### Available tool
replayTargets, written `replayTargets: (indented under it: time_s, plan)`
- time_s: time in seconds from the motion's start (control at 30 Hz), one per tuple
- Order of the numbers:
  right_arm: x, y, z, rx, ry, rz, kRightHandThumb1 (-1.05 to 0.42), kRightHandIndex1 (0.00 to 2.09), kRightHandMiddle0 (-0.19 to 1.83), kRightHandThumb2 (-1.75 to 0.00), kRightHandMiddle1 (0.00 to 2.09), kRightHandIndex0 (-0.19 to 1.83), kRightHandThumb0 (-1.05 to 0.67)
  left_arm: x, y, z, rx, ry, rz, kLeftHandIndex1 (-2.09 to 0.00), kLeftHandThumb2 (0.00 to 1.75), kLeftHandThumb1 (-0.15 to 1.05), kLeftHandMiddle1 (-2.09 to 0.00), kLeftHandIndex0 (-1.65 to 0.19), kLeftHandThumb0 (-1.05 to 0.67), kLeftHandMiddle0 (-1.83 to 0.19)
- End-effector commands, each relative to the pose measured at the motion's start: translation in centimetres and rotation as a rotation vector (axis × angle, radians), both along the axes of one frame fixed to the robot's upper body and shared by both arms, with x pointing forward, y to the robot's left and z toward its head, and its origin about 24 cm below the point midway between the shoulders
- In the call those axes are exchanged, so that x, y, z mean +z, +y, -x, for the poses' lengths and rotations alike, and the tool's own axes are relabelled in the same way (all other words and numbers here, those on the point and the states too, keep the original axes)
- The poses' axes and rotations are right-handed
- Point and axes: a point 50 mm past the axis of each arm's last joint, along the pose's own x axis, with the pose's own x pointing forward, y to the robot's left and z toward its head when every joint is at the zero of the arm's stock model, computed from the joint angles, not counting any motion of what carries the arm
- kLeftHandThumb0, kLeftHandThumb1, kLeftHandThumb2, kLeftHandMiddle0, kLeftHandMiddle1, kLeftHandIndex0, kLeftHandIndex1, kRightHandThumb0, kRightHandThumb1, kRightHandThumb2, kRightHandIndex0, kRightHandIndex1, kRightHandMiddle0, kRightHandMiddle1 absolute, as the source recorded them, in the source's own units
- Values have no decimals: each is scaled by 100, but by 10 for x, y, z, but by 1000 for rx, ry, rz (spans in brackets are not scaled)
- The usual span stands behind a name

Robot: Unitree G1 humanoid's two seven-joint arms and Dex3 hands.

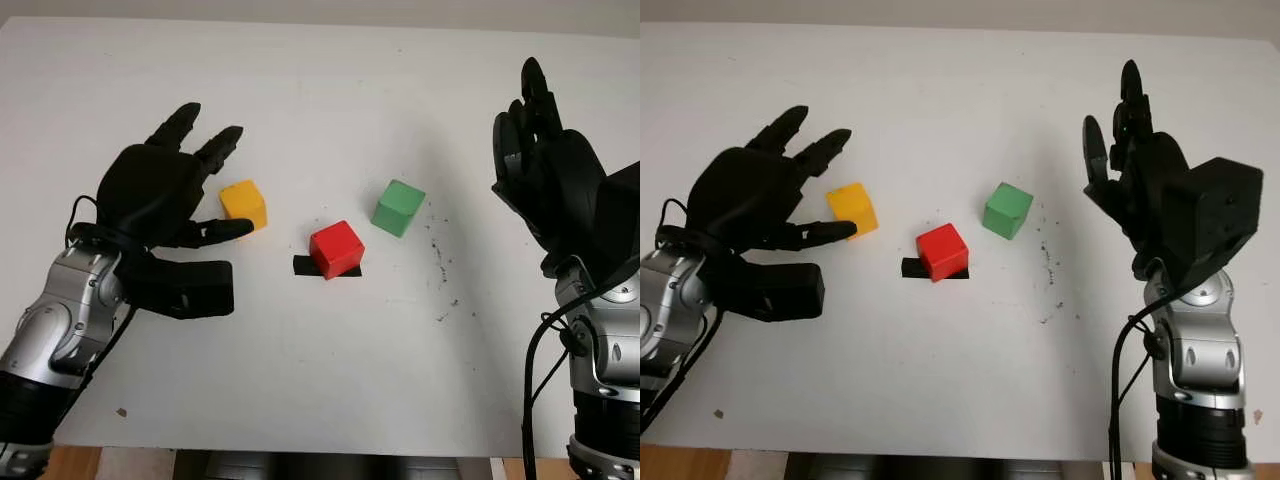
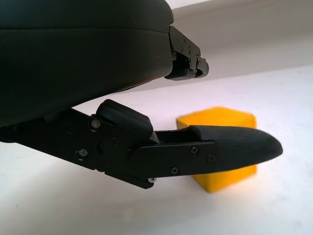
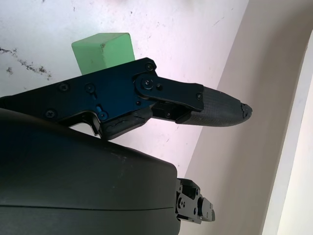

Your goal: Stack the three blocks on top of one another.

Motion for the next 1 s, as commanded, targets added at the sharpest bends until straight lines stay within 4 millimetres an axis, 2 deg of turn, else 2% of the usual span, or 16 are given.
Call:
replayTargets:
  time_s: [0.0, 0.6, 0.7, 0.83, 0.97]
  plan:
    - [3, -2, 2, -8, -15, -9, -105, 0, -19, -61, 0, -19, -72, -6, -3, 0, 6, -9, -18, -2, 46, 105, -5, -13, -100, 6]
    - [4, -2, 2, -2, -28, -14, -105, 0, -19, -62, 0, -19, -70, -15, -6, -10, 89, -101, -102, -4, 36, 105, -6, -17, -97, 5]
    - [4, -2, 3, -13, -28, -8, -105, 0, -19, -61, 0, -19, -71, -14, -6, -12, 103, -113, -99, -5, 39, 105, -7, -18, -96, 1]
    - [4, -2, 4, -18, -26, 3, -105, 0, -19, -62, 0, -19, -69, -14, -6, -13, 97, -116, -76, -7, 58, 105, -7, -23, -98, -4]
    - [4, -2, 4, -15, -27, 10, -105, 0, -19, -63, 0, -19, -69, -13, -6, -13, 100, -124, -70, -15, 63, 105, -9, -33, -98, -10]
